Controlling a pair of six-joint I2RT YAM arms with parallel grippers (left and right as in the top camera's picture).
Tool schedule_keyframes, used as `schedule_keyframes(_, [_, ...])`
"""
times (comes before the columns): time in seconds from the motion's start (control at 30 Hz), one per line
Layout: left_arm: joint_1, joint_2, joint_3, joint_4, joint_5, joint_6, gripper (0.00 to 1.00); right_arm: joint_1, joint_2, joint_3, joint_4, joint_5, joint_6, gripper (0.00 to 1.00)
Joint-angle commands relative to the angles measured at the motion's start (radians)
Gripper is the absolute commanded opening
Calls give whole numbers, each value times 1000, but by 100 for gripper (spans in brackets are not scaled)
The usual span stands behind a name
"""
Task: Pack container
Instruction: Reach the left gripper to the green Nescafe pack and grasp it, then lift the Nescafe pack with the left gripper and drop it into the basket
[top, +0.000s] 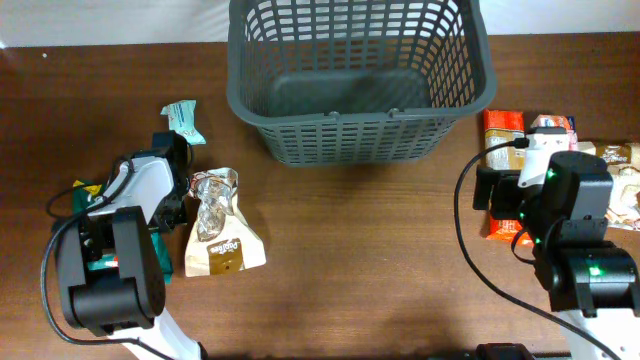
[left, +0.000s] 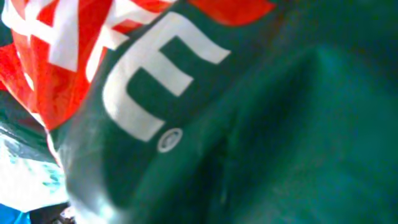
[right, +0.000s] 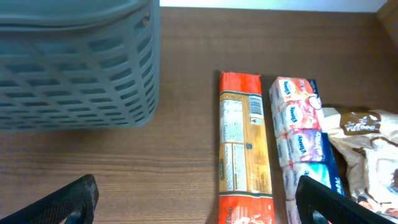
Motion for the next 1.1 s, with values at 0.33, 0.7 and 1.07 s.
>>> schedule_keyframes(0.33, [9,39,30,-58,86,-12,2,5,-28,19,6,25,10,99])
schedule_keyframes(0.7, [9,39,332,-290,94,-12,2,5,-28,19,6,25,10,99])
schedule_keyframes(1.07, [9,39,675,-461,134,48,2,5,-28,19,6,24,10,99])
